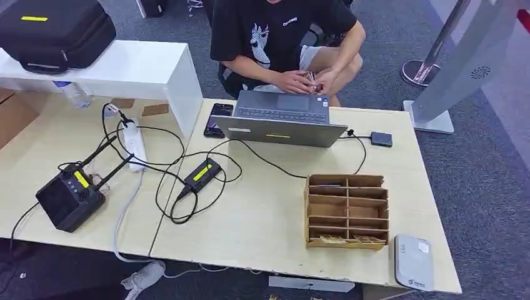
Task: Pass the card to the sensor for recognition and then transmit it.
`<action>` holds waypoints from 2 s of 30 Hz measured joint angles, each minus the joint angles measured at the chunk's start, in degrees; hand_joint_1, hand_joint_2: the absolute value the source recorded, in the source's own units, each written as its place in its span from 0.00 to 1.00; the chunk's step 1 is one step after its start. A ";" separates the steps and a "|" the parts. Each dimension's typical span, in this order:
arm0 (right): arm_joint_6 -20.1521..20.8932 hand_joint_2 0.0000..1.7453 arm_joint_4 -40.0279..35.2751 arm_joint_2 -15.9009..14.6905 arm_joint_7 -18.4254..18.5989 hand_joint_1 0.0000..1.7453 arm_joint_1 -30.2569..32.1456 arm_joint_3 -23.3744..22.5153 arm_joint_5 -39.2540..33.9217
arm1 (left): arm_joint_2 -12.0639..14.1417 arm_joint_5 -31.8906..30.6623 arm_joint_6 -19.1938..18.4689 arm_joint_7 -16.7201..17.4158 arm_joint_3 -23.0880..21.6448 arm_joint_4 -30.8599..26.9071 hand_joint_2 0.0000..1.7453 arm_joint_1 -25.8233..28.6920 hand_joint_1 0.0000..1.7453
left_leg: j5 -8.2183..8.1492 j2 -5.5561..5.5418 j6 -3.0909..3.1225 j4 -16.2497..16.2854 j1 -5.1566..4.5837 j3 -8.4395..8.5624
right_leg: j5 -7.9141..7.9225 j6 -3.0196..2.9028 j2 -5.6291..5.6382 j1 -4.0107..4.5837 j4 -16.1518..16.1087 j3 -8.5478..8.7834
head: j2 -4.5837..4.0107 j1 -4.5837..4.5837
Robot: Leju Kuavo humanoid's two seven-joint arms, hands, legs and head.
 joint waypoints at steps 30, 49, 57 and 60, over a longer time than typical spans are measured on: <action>-65.20 1.00 -89.33 12.85 -44.86 0.00 17.93 31.80 20.79 | -1.20 -1.88 0.48 1.33 1.09 0.00 1.00 -0.22 0.00 | 0.00 0.28 0.00 0.00 -0.02 0.09 | 0.03 -0.01 0.24 -0.01 0.01 0.03 | 0.00 0.02; -69.01 1.00 -66.65 -4.18 -29.44 0.00 1.28 73.80 59.14 | -1.18 -4.45 -0.17 -0.11 0.31 0.00 1.00 -0.51 0.00 | 0.27 0.41 0.00 -0.01 0.01 0.14 | 0.35 0.02 0.38 0.03 0.05 0.09 | 0.00 0.02; -67.91 1.00 -42.67 -11.89 -13.42 0.00 -24.03 86.32 76.26 | -0.39 -8.39 -1.44 -0.52 -3.01 0.00 1.00 -0.80 0.00 | 0.56 0.38 0.03 0.01 0.01 0.02 | 0.64 0.02 0.39 0.02 0.05 -0.07 | 0.00 0.02; -67.75 1.00 -35.78 -13.18 -11.76 0.00 -30.74 88.68 78.14 | -0.20 -8.90 -1.51 -0.42 -3.85 0.00 1.00 -0.80 0.00 | 0.58 0.31 0.05 0.02 0.01 0.01 | 0.64 0.02 0.33 0.02 0.05 -0.08 | 0.00 -0.02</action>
